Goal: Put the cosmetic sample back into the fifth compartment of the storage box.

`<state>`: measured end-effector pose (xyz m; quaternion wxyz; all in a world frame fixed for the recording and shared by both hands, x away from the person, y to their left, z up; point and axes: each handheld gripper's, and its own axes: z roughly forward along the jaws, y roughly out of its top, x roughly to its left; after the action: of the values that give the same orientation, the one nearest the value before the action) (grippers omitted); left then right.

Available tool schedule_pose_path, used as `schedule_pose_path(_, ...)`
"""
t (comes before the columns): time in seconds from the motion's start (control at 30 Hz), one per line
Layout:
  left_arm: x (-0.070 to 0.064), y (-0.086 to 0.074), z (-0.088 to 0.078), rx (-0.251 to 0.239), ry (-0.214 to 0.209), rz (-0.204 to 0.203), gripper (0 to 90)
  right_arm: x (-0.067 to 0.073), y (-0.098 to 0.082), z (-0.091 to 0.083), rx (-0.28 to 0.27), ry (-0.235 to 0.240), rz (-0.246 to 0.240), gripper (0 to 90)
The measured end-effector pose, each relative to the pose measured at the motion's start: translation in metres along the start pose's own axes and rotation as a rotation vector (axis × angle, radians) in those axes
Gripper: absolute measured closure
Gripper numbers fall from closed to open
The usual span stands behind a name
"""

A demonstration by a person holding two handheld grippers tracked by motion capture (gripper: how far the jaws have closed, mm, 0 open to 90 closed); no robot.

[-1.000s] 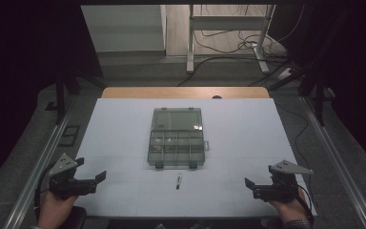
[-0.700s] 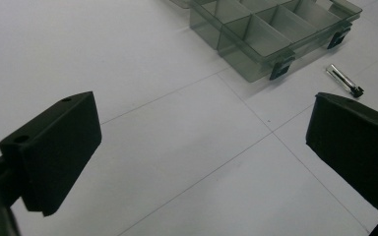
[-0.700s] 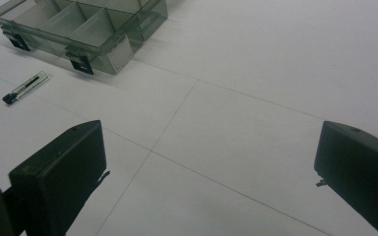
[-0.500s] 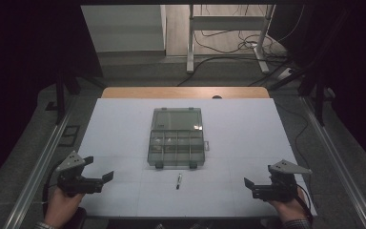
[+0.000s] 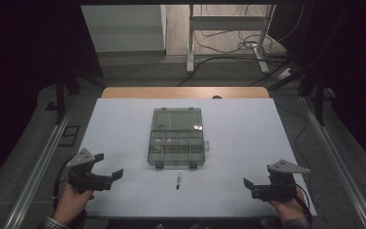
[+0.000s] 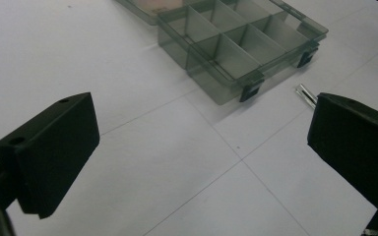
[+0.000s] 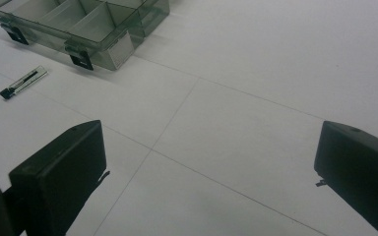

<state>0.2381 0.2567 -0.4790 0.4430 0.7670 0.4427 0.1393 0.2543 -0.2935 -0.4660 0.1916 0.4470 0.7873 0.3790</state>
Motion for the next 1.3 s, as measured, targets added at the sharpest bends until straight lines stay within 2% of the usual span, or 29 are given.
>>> schedule_pose_path(0.13,-0.005,0.005,0.007,0.018,-0.027,0.013,0.1,0.000,0.000,0.000,0.000,-0.004,0.005,0.0)
schedule_pose_path(0.3,-0.010,0.009,0.015,0.040,-0.038,0.028,0.6,0.000,0.000,0.000,0.003,-0.001,0.005,0.0)
schedule_pose_path(0.57,-0.018,0.015,0.027,0.077,-0.064,0.027,1.7,0.000,0.000,0.000,0.004,0.004,0.003,0.0)
schedule_pose_path(0.77,-0.026,0.020,0.038,0.115,-0.085,0.055,2.5,0.000,0.000,0.000,0.001,0.010,-0.002,0.0)
schedule_pose_path(0.9,-0.029,0.024,0.043,0.134,-0.120,0.060,2.5,0.000,0.000,0.000,0.002,0.012,-0.001,0.0)
schedule_pose_path(1.03,-0.033,0.027,0.050,0.158,-0.147,0.082,3.2,-0.001,0.000,0.000,0.002,0.014,0.003,0.0)
schedule_pose_path(1.3,-0.045,0.034,0.065,0.202,-0.160,0.120,6.8,-0.001,0.000,0.001,0.005,0.015,0.005,0.0)
